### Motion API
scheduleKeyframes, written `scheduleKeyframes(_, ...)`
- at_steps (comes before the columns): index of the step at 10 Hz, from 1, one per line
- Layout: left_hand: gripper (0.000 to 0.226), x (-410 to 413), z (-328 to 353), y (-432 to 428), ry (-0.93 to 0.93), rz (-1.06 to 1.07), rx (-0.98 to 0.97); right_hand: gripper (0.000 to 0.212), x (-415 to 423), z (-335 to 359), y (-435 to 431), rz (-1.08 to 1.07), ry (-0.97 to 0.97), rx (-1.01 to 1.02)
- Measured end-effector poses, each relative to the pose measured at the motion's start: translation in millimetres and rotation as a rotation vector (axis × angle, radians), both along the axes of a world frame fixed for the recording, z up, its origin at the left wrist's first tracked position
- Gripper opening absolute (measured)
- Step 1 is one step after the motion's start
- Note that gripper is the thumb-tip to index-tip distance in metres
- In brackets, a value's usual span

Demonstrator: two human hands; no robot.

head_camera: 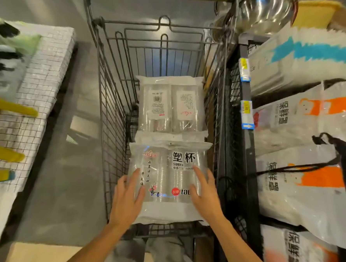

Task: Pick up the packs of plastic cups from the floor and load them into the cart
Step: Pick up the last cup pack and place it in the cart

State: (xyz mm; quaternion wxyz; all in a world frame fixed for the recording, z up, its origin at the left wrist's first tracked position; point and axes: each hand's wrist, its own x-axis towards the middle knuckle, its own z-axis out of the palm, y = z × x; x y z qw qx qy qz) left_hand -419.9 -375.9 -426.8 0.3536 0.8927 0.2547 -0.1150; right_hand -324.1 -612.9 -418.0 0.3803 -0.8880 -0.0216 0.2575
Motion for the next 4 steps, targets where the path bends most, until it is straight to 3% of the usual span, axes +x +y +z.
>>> scheduleKeyframes(4,0.055,9.0,28.8,20.7,0.090,-0.183,0.149,0.063,-2.4,20.1,6.2,0.009,-0.089,-0.082)
